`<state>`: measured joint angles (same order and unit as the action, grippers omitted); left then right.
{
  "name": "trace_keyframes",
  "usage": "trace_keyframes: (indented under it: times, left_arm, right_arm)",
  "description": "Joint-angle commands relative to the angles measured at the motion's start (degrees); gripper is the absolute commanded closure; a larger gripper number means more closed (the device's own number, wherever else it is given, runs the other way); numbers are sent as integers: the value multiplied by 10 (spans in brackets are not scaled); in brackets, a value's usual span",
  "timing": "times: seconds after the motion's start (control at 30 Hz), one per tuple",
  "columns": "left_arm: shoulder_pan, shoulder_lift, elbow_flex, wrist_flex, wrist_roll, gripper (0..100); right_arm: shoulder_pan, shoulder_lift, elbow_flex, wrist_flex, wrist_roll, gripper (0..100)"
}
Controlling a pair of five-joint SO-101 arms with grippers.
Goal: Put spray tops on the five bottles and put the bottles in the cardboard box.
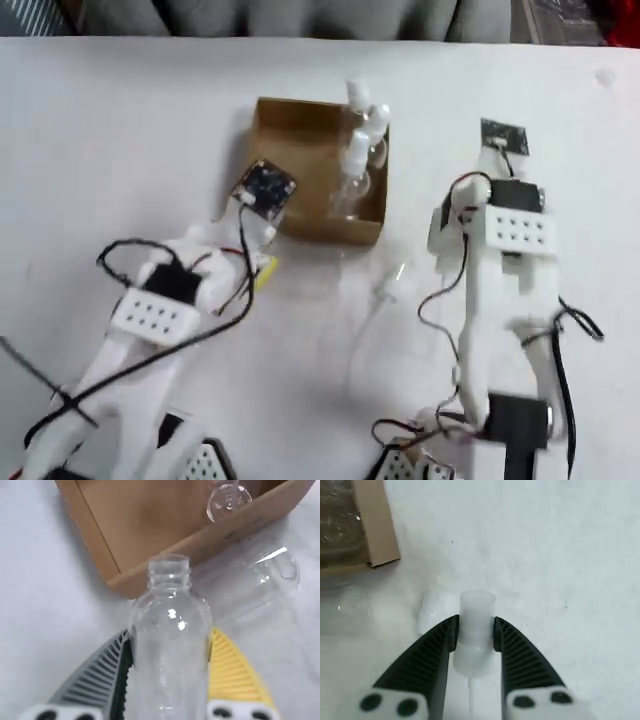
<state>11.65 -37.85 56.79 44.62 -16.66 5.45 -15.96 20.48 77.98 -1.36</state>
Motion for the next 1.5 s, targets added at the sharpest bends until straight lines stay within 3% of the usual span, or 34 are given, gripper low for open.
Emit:
trace_keyframes:
  times: [0.0, 0.13, 0.27, 0.4, 0.57, 0.9, 1.17, 1.37, 1.47]
  left_arm:
    - [-1, -80, 18, -27, 8, 980]
    - [-6, -116, 33, -27, 9, 980]
    - [-6, -138, 37, -25, 9, 979]
    - [-19, -156, 50, -28, 10, 979]
    - [-37, -205, 69, -28, 55, 979]
    - [-37, -379, 144, -29, 60, 979]
    - [-37, -542, 158, -24, 61, 979]
    - [-32, -668, 160, 39, 62, 979]
    - [-36, -674, 161, 36, 106, 978]
  right_arm:
    - [-27, -92, -28, 7, 76, 981]
    - [-94, -169, -30, 2, 187, 981]
    - [-179, -242, -30, -58, 238, 981]
    - [-242, -291, -25, -193, 237, 981]
    - [-317, -295, -25, -342, 182, 981]
    - [-384, -294, -31, -601, 182, 981]
    - [-433, -309, -4, -670, 179, 982]
    - [-459, -356, 64, -708, 178, 982]
    - [-462, -364, 69, -712, 178, 982]
